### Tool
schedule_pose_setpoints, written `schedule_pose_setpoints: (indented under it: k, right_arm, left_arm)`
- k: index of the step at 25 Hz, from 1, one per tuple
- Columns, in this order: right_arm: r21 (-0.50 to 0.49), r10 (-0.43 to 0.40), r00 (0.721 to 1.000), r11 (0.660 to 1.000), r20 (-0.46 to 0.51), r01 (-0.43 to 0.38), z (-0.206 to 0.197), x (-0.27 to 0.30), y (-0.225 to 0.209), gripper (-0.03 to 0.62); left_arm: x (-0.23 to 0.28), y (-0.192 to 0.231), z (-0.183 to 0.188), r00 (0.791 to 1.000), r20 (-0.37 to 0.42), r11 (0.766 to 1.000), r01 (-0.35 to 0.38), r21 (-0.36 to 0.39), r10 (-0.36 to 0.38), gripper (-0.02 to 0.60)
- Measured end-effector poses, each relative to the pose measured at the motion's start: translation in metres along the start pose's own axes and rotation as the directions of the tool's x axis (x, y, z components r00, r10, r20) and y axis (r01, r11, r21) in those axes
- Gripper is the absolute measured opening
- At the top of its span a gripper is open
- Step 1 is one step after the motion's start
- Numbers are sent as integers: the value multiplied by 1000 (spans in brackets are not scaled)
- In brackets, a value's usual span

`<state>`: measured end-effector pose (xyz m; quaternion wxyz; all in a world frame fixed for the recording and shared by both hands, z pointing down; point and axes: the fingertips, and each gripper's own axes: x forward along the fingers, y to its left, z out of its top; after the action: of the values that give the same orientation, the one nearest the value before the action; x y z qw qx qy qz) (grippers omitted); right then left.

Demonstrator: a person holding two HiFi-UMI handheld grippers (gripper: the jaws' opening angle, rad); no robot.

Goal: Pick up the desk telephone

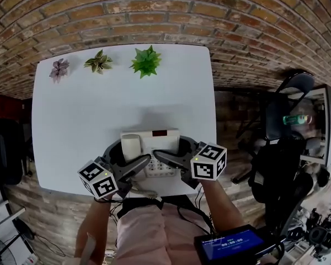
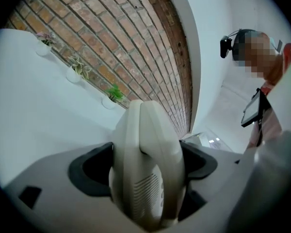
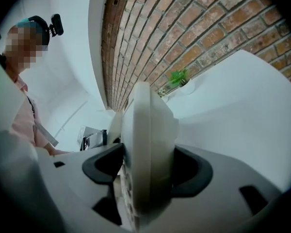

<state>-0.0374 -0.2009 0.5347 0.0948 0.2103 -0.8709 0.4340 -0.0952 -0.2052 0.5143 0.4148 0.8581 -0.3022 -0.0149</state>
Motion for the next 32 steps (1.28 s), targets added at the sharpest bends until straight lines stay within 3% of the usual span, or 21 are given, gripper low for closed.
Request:
schedule_pose_setpoints:
  k: [11,18,23,32]
  right_arm:
    - [-89,40,998,995,44,-36,49,-22,52,298]
    - [-146,60,994,988,91,-46,95,-50,104,298]
    - [-200,69,990,979,119,-44,124,-73,146,298]
    - [-233,86,988,971,128,-55,132,-89,173,296]
  left_arm:
    - [-19,-52,51,997,82,997,-10,71,4,439]
    - [-34,-110,101,993,118,987,-5,161,-14,439]
    - [-49,-151,130,987,158,986,0,165,-26,439]
    - [-60,-180,139,986,165,980,-20,197,-13,439]
